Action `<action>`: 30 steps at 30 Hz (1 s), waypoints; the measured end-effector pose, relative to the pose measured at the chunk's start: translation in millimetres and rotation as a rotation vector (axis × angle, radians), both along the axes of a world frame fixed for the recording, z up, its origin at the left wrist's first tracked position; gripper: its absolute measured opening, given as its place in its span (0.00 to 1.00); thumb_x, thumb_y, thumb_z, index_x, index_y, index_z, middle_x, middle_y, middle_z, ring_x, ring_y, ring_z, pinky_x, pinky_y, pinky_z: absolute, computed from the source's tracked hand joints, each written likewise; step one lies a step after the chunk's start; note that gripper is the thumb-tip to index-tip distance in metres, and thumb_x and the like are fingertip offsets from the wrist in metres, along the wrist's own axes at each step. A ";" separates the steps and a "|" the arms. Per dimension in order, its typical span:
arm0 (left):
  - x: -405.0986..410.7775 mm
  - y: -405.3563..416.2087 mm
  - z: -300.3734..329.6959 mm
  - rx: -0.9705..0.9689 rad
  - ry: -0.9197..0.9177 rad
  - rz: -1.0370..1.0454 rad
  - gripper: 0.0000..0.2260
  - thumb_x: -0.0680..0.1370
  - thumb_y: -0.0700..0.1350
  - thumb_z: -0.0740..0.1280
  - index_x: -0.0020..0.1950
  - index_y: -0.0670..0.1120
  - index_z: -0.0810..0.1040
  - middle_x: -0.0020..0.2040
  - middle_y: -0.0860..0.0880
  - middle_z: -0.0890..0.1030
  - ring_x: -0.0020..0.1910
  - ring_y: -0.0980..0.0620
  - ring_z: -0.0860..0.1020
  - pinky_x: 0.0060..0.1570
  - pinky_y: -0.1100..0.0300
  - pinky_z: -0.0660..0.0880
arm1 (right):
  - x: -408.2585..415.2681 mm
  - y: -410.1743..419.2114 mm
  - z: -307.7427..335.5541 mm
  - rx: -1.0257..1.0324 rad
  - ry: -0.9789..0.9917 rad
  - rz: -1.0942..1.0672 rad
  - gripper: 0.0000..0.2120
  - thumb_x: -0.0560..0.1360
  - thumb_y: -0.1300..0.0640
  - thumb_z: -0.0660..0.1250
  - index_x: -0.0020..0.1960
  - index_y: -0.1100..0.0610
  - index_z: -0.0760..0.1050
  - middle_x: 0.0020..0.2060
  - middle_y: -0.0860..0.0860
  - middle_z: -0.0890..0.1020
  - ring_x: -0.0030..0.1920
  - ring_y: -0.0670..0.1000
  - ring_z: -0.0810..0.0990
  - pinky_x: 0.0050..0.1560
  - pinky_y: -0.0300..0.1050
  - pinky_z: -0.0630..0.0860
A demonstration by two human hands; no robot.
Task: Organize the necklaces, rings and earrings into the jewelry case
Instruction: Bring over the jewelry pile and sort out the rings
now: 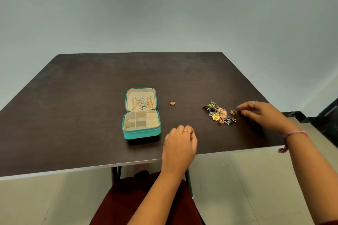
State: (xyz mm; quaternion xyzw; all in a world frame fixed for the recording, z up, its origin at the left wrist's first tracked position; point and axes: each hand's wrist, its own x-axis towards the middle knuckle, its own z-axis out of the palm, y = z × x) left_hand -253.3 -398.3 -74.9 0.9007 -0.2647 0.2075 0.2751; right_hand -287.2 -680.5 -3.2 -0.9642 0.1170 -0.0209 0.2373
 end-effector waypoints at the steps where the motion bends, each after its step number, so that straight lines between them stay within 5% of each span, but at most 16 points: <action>1: -0.3 -0.5 0.0 0.000 -0.004 0.003 0.02 0.72 0.44 0.69 0.40 0.49 0.78 0.32 0.53 0.75 0.30 0.56 0.68 0.30 0.64 0.63 | 1.0 2.3 -1.5 -0.012 -0.015 -0.015 0.09 0.78 0.57 0.65 0.56 0.50 0.78 0.51 0.45 0.79 0.51 0.45 0.76 0.54 0.39 0.68; 11: -1.1 0.2 1.1 -0.006 0.060 -0.013 0.03 0.75 0.45 0.66 0.44 0.49 0.79 0.34 0.53 0.76 0.32 0.54 0.73 0.31 0.62 0.68 | 25.6 23.8 -8.3 -0.133 0.008 -0.168 0.08 0.76 0.48 0.67 0.45 0.52 0.81 0.43 0.50 0.80 0.45 0.50 0.77 0.44 0.44 0.72; 18: -0.7 -1.1 -0.8 -0.005 0.049 -0.003 0.02 0.74 0.44 0.68 0.43 0.49 0.79 0.34 0.53 0.77 0.31 0.56 0.71 0.30 0.64 0.65 | 28.8 30.6 -3.2 -0.229 -0.052 -0.177 0.08 0.77 0.47 0.65 0.50 0.49 0.80 0.52 0.51 0.79 0.53 0.53 0.76 0.54 0.57 0.75; 22: 0.0 -3.2 -3.4 0.000 0.058 -0.012 0.06 0.76 0.47 0.62 0.44 0.49 0.79 0.35 0.53 0.78 0.33 0.54 0.74 0.32 0.60 0.71 | 41.3 67.8 15.0 -0.277 -0.122 -0.027 0.07 0.77 0.44 0.64 0.52 0.41 0.79 0.55 0.49 0.75 0.61 0.55 0.69 0.56 0.52 0.64; 30: -1.4 -2.0 -0.7 0.028 0.063 -0.017 0.15 0.76 0.51 0.52 0.45 0.50 0.78 0.36 0.53 0.79 0.34 0.54 0.76 0.33 0.59 0.72 | 90.9 130.3 1.9 -0.282 -0.002 0.344 0.08 0.78 0.45 0.62 0.54 0.39 0.78 0.54 0.43 0.76 0.59 0.46 0.72 0.50 0.49 0.59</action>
